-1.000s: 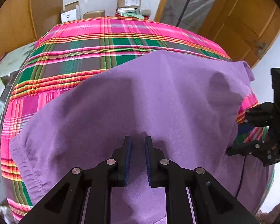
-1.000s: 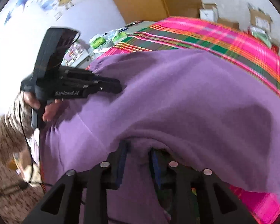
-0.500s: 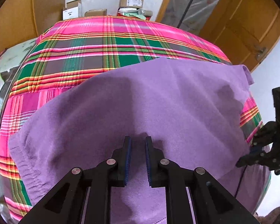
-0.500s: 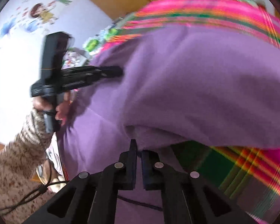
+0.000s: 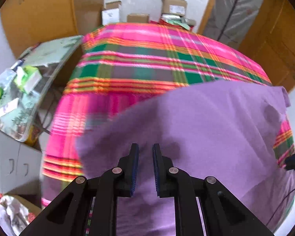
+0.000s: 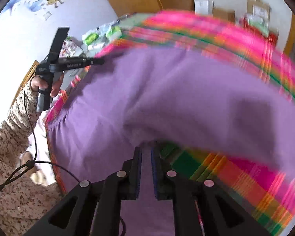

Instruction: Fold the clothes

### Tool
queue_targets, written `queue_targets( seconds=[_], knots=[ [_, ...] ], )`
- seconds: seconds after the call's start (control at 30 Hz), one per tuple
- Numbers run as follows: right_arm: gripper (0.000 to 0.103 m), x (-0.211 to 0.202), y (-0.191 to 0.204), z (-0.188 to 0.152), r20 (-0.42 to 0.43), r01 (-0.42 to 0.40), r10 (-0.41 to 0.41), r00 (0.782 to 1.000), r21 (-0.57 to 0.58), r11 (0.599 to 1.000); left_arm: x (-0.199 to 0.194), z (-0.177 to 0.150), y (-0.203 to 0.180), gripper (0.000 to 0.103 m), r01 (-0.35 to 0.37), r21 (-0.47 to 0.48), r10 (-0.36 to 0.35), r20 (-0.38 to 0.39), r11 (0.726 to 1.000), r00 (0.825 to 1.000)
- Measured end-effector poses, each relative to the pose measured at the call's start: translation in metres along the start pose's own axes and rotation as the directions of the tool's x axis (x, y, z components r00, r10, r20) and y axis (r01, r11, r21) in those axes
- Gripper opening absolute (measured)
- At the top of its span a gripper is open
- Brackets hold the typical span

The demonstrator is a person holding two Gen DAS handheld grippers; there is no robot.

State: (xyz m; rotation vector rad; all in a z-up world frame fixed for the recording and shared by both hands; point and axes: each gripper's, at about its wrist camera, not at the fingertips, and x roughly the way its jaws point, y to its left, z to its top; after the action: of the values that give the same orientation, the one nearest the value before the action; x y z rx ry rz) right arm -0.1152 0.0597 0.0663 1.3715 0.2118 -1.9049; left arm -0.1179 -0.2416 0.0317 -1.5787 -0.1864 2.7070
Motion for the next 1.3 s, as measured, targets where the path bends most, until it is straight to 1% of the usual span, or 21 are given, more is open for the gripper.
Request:
queue_targets(
  seconds=[0.03, 0.07, 0.13, 0.17, 0.2, 0.23, 0.33, 0.4, 0.53, 0.67, 0.73, 0.8, 0.83, 0.87, 0.93, 1.1, 1.2, 1.3],
  knots=[
    [0.011, -0.005, 0.0, 0.006, 0.031, 0.021, -0.02, 0.999, -0.017, 1.0, -0.001, 0.003, 0.003, 0.019, -0.011, 0.0, 0.011, 0.011, 1.0, 1.0],
    [0.011, -0.006, -0.002, 0.013, 0.054, 0.031, -0.029, 0.998, -0.026, 0.999, -0.003, 0.007, 0.004, 0.022, -0.02, -0.001, 0.02, 0.025, 1.0, 0.999],
    [0.02, -0.007, -0.006, 0.028, 0.098, 0.051, -0.047, 0.994, -0.043, 0.998, -0.003, 0.015, 0.007, 0.023, -0.039, 0.005, 0.039, 0.039, 0.999, 0.998],
    [0.028, -0.003, -0.009, 0.037, 0.108, 0.06, -0.055, 0.993, -0.043, 0.997, -0.002, 0.019, 0.008, 0.023, -0.051, 0.015, 0.051, 0.041, 0.999, 0.998],
    [0.031, 0.002, -0.01, 0.044, 0.114, 0.064, -0.059, 0.992, -0.046, 0.997, 0.001, 0.021, 0.008, 0.024, -0.066, 0.03, 0.065, 0.04, 0.997, 0.997],
    [0.031, 0.011, -0.008, 0.05, 0.116, 0.075, -0.068, 0.991, -0.056, 0.996, 0.003, 0.023, 0.007, 0.025, -0.08, 0.046, 0.079, 0.039, 0.996, 0.996],
    [0.032, 0.031, -0.015, 0.069, 0.127, 0.145, -0.134, 0.983, -0.087, 0.986, 0.013, 0.026, 0.006, 0.026, -0.117, 0.098, 0.115, 0.025, 0.988, 0.993],
    [0.035, 0.045, -0.018, 0.083, 0.135, 0.189, -0.174, 0.975, -0.107, 0.976, 0.019, 0.026, 0.006, 0.026, -0.122, 0.115, 0.121, 0.012, 0.986, 0.993],
    [0.038, 0.075, -0.021, 0.109, 0.138, 0.239, -0.216, 0.966, -0.177, 0.955, 0.03, 0.028, 0.006, 0.027, -0.13, 0.159, 0.133, -0.007, 0.979, 0.991],
    [0.04, 0.099, -0.026, 0.133, 0.133, 0.227, -0.202, 0.97, -0.214, 0.95, 0.036, 0.027, 0.008, 0.029, -0.125, 0.183, 0.13, -0.015, 0.975, 0.991],
    [0.043, 0.107, -0.025, 0.141, 0.141, 0.219, -0.19, 0.972, -0.23, 0.948, 0.038, 0.027, 0.01, 0.034, -0.125, 0.191, 0.129, -0.012, 0.974, 0.992],
    [0.048, 0.116, -0.027, 0.146, 0.13, 0.206, -0.178, 0.976, -0.26, 0.943, 0.04, 0.027, 0.013, 0.04, -0.125, 0.199, 0.129, -0.008, 0.972, 0.992],
    [0.049, 0.121, -0.029, 0.148, 0.122, 0.216, -0.189, 0.974, -0.264, 0.94, 0.04, 0.027, 0.014, 0.042, -0.125, 0.202, 0.129, -0.006, 0.971, 0.992],
    [0.05, 0.126, -0.031, 0.15, 0.115, 0.223, -0.199, 0.973, -0.267, 0.938, 0.041, 0.027, 0.015, 0.043, -0.123, 0.204, 0.126, -0.006, 0.971, 0.992],
    [0.05, 0.13, -0.035, 0.152, 0.108, 0.212, -0.19, 0.976, -0.256, 0.943, 0.042, 0.028, 0.018, 0.047, -0.112, 0.197, 0.115, -0.006, 0.974, 0.993],
    [0.051, 0.138, -0.041, 0.152, 0.091, 0.182, -0.163, 0.982, -0.255, 0.95, 0.042, 0.027, 0.024, 0.048, -0.08, 0.193, 0.079, 0.01, 0.978, 0.997],
    [0.051, 0.137, -0.046, 0.151, 0.095, 0.153, -0.134, 0.986, -0.232, 0.961, 0.042, 0.025, 0.027, 0.048, -0.056, 0.179, 0.054, 0.015, 0.982, 0.998],
    [0.052, 0.136, -0.045, 0.148, 0.094, 0.147, -0.128, 0.987, -0.237, 0.96, 0.041, 0.022, 0.026, 0.048, -0.024, 0.172, 0.024, 0.003, 0.985, 1.0]
  ],
)
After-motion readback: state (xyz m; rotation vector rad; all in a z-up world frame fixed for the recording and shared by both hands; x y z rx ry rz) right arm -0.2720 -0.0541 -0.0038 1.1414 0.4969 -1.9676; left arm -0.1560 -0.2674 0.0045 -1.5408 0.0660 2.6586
